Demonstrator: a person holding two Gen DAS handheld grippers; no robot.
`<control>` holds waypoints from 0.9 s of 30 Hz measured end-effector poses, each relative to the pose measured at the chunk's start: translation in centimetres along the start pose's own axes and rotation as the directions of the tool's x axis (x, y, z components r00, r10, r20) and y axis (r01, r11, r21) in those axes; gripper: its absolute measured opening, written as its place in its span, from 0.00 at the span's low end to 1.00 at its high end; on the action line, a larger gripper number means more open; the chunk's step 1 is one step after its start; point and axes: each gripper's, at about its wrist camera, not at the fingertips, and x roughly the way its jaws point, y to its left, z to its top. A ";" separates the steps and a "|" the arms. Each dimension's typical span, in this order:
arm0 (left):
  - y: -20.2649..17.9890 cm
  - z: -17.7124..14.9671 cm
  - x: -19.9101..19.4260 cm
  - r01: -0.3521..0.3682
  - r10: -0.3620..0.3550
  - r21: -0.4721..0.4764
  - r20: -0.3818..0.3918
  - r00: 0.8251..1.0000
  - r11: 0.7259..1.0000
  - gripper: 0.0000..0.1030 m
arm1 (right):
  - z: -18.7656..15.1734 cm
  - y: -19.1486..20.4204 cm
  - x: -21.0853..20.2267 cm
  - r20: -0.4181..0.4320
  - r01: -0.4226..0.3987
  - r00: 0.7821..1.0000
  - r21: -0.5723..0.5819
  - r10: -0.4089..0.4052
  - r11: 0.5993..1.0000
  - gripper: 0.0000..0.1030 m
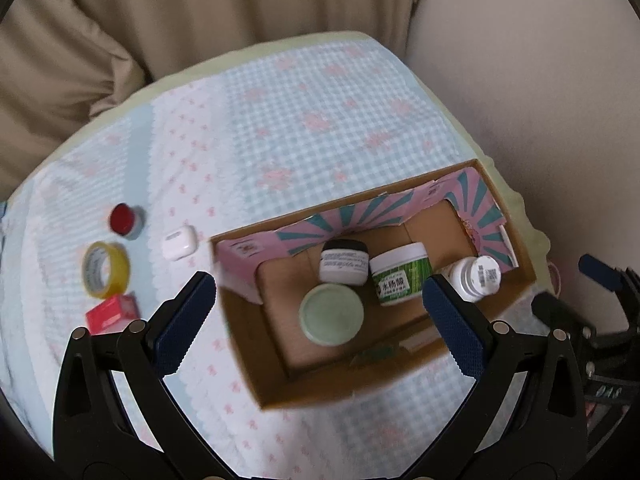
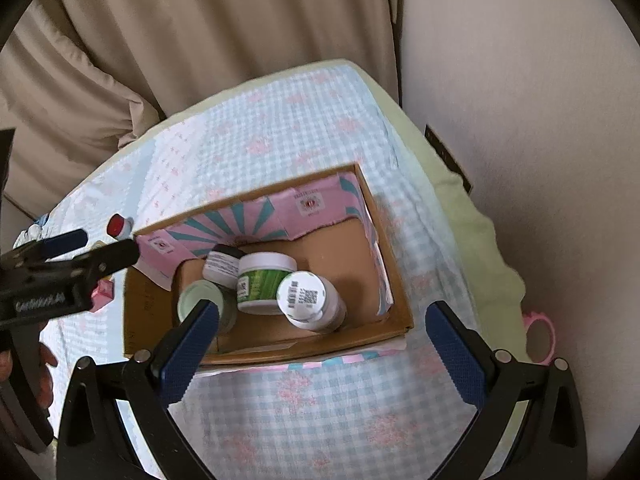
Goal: Organize rigid objects
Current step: 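Withdraw both grippers from the box back over the bed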
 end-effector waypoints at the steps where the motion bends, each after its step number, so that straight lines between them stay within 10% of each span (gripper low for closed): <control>1: 0.3 -0.3 -1.1 -0.009 0.009 -0.007 0.010 1.000 1.000 1.00 | 0.3 0.4 -0.7 0.004 0.005 1.000 -0.015 -0.005 1.000 1.00; 12: 6.7 -5.0 -11.7 -0.063 0.073 -0.102 0.093 0.993 0.993 1.00 | 1.1 7.2 -7.8 0.037 -0.028 0.999 -0.156 0.034 0.987 1.00; 27: 25.3 -13.6 -19.4 -0.108 0.146 -0.242 0.145 0.979 0.964 1.00 | -1.7 24.8 -11.7 0.062 -0.082 0.993 -0.256 0.101 0.963 1.00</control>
